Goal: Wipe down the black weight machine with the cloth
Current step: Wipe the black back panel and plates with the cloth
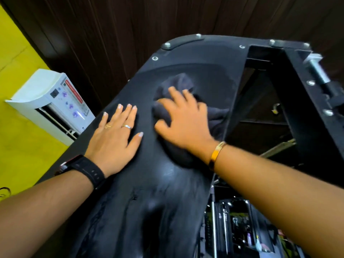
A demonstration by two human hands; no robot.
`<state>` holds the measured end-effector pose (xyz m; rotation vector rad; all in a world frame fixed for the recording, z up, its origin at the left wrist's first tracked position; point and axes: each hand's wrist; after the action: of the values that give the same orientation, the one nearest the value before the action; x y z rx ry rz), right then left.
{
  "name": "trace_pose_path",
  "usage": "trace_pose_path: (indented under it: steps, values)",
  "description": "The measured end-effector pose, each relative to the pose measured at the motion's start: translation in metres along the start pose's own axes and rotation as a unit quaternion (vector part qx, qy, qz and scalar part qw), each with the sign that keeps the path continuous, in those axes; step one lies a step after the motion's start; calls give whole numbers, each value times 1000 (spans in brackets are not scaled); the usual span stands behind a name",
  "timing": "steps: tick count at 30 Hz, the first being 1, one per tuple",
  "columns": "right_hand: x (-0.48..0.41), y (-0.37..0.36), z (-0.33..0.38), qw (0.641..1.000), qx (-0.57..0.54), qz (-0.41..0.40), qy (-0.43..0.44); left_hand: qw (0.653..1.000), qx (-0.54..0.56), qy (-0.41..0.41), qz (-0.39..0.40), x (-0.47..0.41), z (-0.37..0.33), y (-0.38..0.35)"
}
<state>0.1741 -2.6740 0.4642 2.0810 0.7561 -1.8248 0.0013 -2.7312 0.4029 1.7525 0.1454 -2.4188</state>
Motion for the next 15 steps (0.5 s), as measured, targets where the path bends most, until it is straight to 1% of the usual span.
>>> trace_pose_path:
  steps: [1,3,6,8,11,15]
  values:
    - [10,0,1,999,0,13,35,1000,0,-1,1,0,0,0]
    - [10,4,-10,997,2,37,70,1000,7,4,9,-1,-1,1]
    - [-10,10,-37,997,28,29,60,1000,13,11,22,-1,-1,2]
    - [-29,13,-54,999,39,21,20,999,18,13,25,-1,-2,3]
    - [-57,12,-75,997,38,9,-65,999,22,13,27,-1,-1,2]
    - [-81,10,-87,985,40,-6,-171,1000,23,8,17,-1,0,1]
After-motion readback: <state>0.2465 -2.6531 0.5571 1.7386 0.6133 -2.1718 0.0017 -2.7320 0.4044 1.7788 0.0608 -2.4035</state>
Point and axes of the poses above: each hand's wrist, its own x-axis away from the middle knuckle, its own y-axis out of the back of the hand, z = x × y, and after that the axes turned 14 degrees about -y, right-handed
